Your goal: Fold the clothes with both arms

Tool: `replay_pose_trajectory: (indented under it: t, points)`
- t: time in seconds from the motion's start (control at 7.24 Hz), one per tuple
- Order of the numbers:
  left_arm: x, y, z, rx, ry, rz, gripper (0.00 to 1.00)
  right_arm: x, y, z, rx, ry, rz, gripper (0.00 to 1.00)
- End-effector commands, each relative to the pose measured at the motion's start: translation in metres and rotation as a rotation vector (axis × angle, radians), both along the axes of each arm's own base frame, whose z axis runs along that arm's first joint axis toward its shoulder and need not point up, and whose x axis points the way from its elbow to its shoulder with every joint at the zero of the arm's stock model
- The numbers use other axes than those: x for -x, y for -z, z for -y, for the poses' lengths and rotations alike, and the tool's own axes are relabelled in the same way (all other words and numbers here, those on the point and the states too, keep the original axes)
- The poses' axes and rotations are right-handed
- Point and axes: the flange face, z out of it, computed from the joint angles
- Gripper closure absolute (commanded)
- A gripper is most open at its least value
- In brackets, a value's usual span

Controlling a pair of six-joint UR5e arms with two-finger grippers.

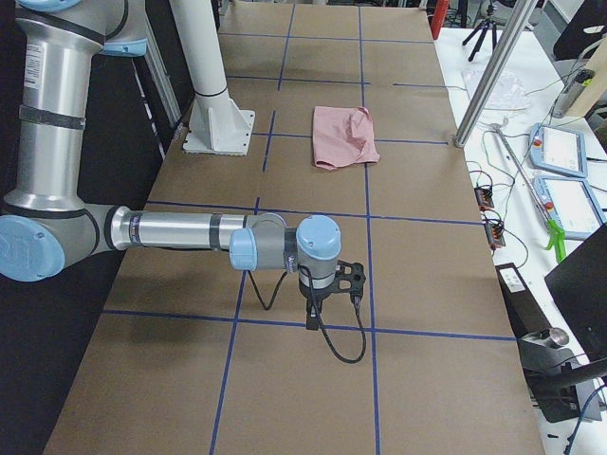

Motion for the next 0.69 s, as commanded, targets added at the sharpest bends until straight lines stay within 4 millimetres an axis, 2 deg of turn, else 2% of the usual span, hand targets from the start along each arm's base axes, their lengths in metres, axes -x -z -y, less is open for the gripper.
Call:
replay_pose_trajectory:
  t: [0.0, 0.55]
  points:
    - [0.0002, 0.0018, 0.0012, -0.003, 0.002, 0.002, 0.00, 0.0002, 0.0009, 0.0000, -0.003, 0.000, 0.002, 0.00]
    - [0.0002, 0.0003, 0.0005, -0.002, -0.001, 0.002, 0.00, -0.0003, -0.0003, 0.0000, -0.001, -0.001, -0.004, 0.00]
